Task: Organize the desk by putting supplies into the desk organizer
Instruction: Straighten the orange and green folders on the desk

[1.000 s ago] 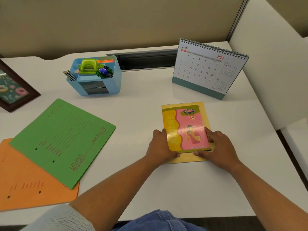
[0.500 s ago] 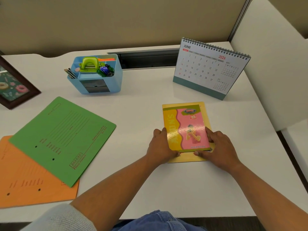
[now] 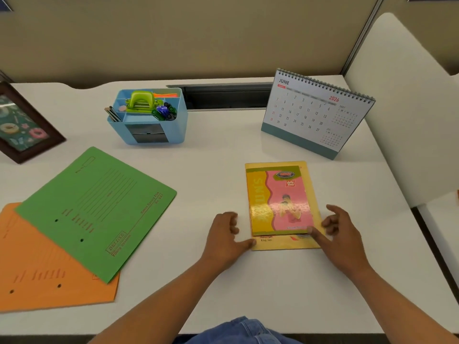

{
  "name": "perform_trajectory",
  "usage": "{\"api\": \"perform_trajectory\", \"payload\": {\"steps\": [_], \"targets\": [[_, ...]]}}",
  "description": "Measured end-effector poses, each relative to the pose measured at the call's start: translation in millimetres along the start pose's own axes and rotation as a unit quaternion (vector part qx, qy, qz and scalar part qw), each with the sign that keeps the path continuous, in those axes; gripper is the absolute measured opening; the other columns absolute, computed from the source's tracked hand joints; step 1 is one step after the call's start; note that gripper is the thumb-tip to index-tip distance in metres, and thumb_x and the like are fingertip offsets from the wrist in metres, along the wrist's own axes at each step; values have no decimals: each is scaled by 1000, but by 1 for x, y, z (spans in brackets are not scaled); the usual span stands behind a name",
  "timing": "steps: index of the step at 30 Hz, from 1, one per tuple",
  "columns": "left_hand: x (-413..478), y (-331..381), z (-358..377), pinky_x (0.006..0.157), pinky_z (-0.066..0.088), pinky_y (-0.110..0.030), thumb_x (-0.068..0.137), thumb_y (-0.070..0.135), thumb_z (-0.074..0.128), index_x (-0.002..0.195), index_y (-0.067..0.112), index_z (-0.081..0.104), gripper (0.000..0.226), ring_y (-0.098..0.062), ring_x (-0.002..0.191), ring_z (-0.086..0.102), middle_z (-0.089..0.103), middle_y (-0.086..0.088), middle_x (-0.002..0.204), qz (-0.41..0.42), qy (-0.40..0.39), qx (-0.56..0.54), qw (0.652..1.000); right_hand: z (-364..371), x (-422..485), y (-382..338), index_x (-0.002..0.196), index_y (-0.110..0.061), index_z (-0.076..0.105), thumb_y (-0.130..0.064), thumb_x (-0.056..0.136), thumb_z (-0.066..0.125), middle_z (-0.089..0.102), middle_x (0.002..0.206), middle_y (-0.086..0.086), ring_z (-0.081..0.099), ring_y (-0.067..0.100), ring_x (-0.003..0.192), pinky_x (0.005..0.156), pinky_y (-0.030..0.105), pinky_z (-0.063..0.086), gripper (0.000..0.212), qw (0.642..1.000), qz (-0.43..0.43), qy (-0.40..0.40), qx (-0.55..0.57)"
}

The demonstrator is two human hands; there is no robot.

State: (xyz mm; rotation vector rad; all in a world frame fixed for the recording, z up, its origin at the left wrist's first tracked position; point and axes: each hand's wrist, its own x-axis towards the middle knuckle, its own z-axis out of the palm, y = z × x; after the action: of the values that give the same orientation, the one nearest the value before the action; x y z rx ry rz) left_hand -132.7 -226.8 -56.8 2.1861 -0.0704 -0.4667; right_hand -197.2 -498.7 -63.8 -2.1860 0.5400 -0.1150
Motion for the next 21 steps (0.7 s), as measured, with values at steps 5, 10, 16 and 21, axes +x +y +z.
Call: {"api": "perform_trajectory", "payload": {"steps": [5, 10, 16, 21], "targets": [[-48, -39, -26, 62, 46, -15, 76, 29, 80, 79, 19, 59, 23, -2, 65, 55, 62, 3, 79, -45, 12, -44, 998, 4, -43, 3, 87, -24, 47, -13, 72, 83, 55, 71, 1, 52, 16, 61, 58, 20, 41, 41, 999, 20, 17, -45], [-81, -53, -52, 58, 43, -17, 79, 29, 78, 76, 18, 64, 18, -4, 58, 52, 61, 9, 62, -121, -24, -147, 981, 15, -73, -23, 69, -28, 51, -8, 76, 79, 52, 51, 2, 48, 7, 54, 54, 7, 35, 35, 997, 32, -26, -61], [-106, -73, -105, 60, 44, -15, 81, 24, 76, 91, 20, 67, 14, -1, 61, 56, 68, 5, 82, -158, 81, -230, 957, 64, -79, -100, 67, -36, 61, -62, 69, 57, 61, 54, -3, 57, 14, 54, 55, 12, 40, 27, 988, -26, -144, -39], [-115, -101, -165, 64, 47, -16, 86, 21, 72, 103, 24, 59, 21, -7, 83, 60, 61, 7, 102, -237, 255, -264, 900, 141, -44, -180, 84, -36, 66, -28, 84, 74, 67, 85, -19, 62, -3, 82, 63, 9, 45, 12, 959, -147, -232, -64]]}}
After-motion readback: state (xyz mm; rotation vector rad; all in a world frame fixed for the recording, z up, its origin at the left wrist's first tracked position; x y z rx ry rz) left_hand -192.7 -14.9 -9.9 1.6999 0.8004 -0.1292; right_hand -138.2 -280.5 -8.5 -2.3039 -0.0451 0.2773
